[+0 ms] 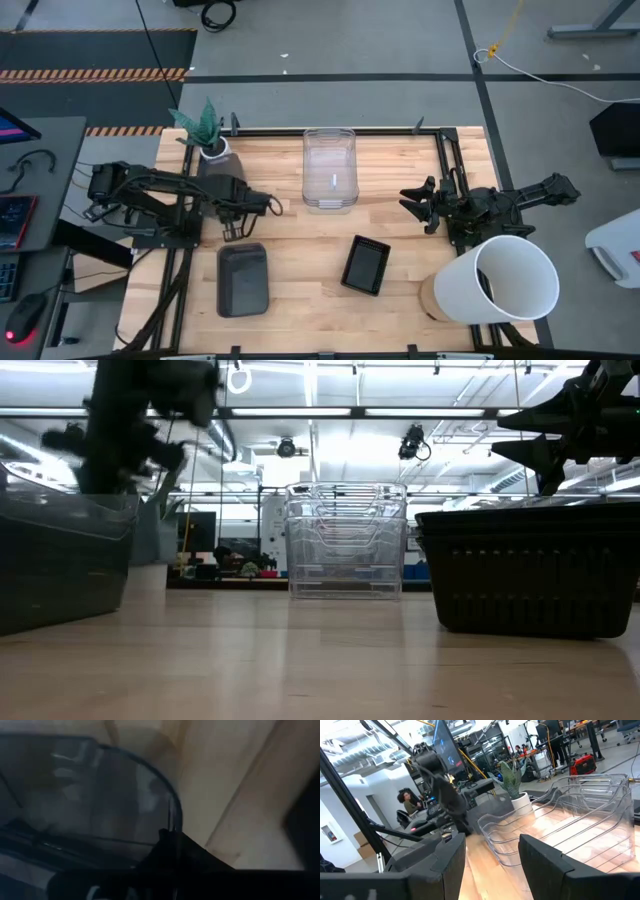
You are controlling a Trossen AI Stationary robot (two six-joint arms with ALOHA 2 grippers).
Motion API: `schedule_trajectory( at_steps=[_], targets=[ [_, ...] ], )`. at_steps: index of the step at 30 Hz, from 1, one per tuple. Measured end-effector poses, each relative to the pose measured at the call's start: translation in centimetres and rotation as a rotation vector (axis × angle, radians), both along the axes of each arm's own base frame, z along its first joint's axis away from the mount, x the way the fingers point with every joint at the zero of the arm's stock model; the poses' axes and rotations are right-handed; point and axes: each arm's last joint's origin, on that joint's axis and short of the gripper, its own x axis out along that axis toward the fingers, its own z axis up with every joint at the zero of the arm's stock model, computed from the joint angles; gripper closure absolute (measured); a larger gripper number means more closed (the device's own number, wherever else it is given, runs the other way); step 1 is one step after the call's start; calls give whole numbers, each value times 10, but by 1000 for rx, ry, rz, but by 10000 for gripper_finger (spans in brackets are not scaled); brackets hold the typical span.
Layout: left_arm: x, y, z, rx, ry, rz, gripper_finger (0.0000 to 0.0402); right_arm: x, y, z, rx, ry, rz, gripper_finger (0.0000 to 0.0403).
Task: Stack baskets by color
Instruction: Stack the top transparent black bin on the bottom transparent black bin
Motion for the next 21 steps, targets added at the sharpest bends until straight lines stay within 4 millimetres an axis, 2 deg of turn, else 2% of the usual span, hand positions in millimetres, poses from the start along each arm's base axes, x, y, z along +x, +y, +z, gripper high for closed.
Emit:
schedule_trajectory(
  at_steps=[8, 13, 17, 21],
  targets=[
    [26, -4, 69, -139, -224, 174, 400, 0, 0, 0, 0, 0, 0, 214],
    [36, -12, 110, -183, -379, 261, 400, 0, 0, 0, 0, 0, 0, 214],
    [38, -28, 130, -198, -459, 260, 401, 0, 0, 0, 0, 0, 0, 214],
    [35, -50, 136, -206, -481, 266, 401, 0, 0, 0, 0, 0, 0, 214]
  ],
)
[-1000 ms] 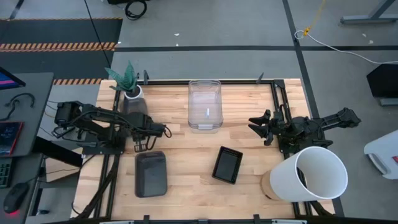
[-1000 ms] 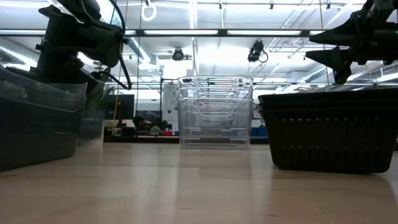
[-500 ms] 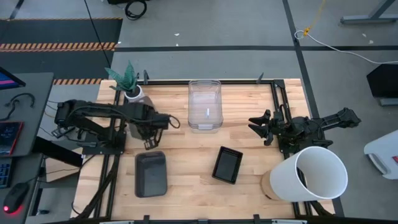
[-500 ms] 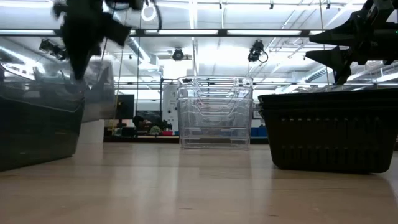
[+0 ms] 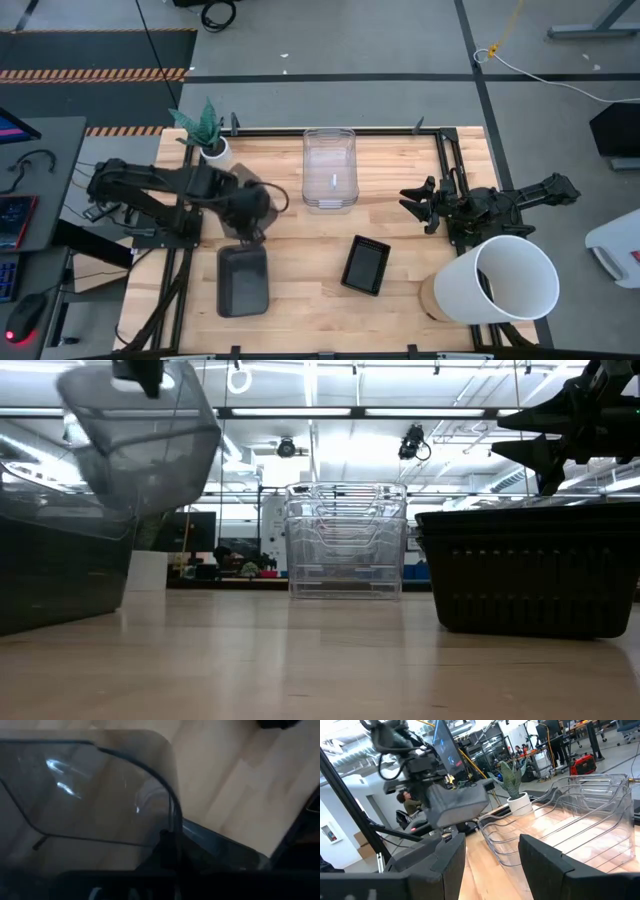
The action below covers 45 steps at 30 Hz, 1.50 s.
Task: Stack baskets by color
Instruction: Stack the top transparent black bin on the bottom transparent black bin
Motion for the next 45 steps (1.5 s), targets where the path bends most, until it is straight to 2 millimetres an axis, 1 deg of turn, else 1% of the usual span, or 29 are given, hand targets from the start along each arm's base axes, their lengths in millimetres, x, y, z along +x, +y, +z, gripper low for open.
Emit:
schedule_trajectory(
  at_steps=[8, 14, 17, 19, 22, 28, 33, 37, 39, 45],
  targets=[
    [-12, -54, -3, -26, 7, -7, 401, 0, 0, 0, 0, 0, 0, 214],
    [-17, -92, -12, -50, 43, -1, 401, 0, 0, 0, 0, 0, 0, 214],
    [-17, -115, -17, -44, 63, -50, 401, 0, 0, 0, 0, 0, 0, 214],
    [-15, -126, -18, -35, 74, -73, 402, 0, 0, 0, 0, 0, 0, 214],
    [-15, -140, -19, 4, 126, -96, 402, 0, 0, 0, 0, 0, 0, 214],
    [-4, -168, -12, 29, 151, -142, 401, 0, 0, 0, 0, 0, 0, 214],
    [6, -186, -5, 24, 142, -164, 401, 0, 0, 0, 0, 0, 0, 214],
    [11, -195, -1, 23, 140, -173, 401, 0, 0, 0, 0, 0, 0, 214],
    [11, -198, 1, 23, 142, -180, 401, 0, 0, 0, 0, 0, 0, 214],
    [7, -199, 8, -4, 169, -170, 401, 0, 0, 0, 0, 0, 0, 214]
  ],
)
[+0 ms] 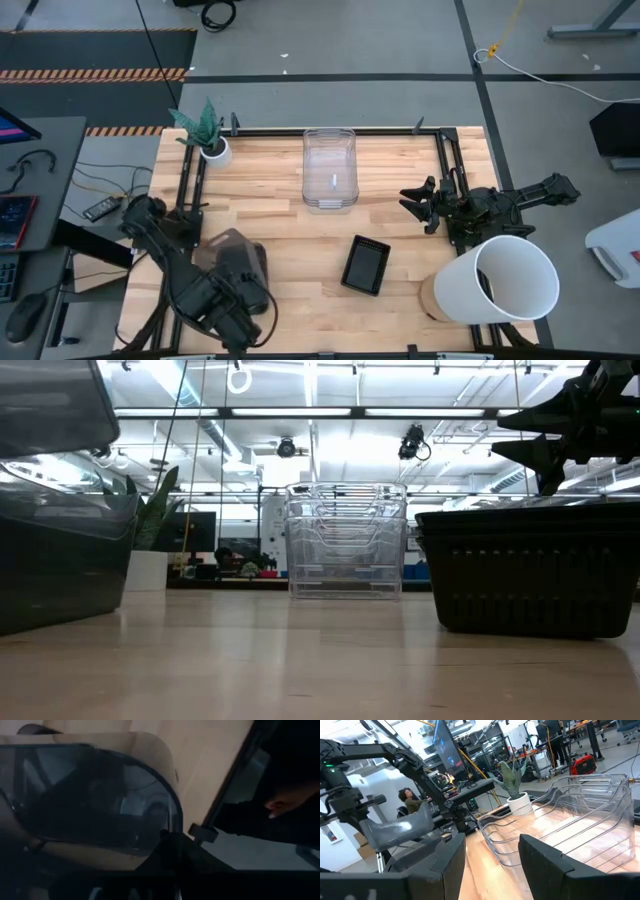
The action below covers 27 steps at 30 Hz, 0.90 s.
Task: Stack baskets by color
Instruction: Stack the top transparent black bin on the bottom transparent black bin
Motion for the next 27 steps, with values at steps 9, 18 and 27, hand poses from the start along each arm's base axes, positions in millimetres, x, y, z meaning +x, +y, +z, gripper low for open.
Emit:
schedule_trajectory(
  at_steps=[9, 18, 27],
  targets=[
    [-4, 0, 36, -6, -190, -94, 401, 0, 0, 0, 0, 0, 0, 214],
    [-10, -6, 38, -19, -192, -121, 401, 0, 0, 0, 0, 0, 0, 214],
    [-8, -14, 15, 31, -126, -112, 401, 0, 0, 0, 0, 0, 0, 214]
  ],
)
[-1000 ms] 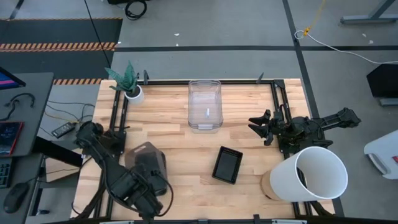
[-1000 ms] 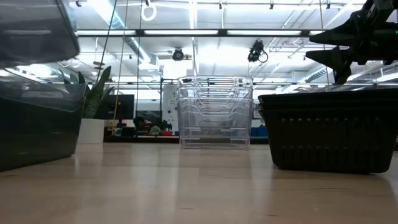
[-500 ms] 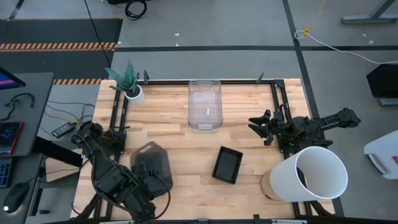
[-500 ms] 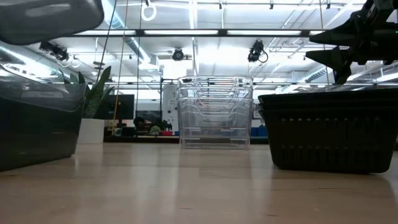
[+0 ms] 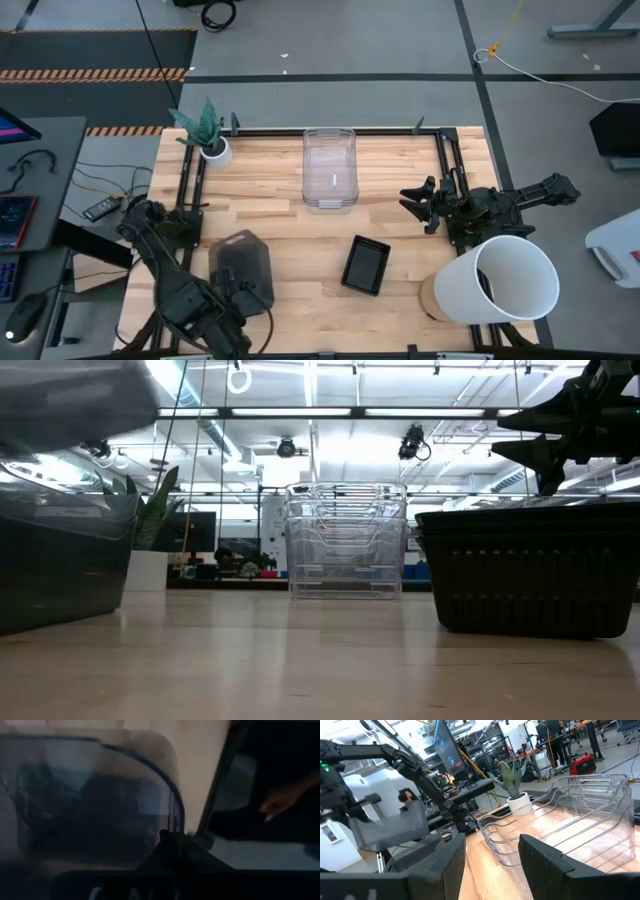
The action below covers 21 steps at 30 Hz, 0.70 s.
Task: Stack baskets by color
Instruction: Stack the top transparent black bin on the bottom transparent black bin
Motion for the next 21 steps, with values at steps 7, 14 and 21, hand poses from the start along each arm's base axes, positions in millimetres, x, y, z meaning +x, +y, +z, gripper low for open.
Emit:
schedule_trajectory(
  at_steps=[7, 14, 21],
  targets=[
    [-2, -1, -40, 34, 205, -10, 401, 0, 0, 0, 0, 0, 0, 214],
    [-1, 3, -53, 60, 253, 1, 401, 0, 0, 0, 0, 0, 0, 214],
    [-1, 3, -53, 58, 251, 2, 401, 0, 0, 0, 0, 0, 0, 214]
  ],
)
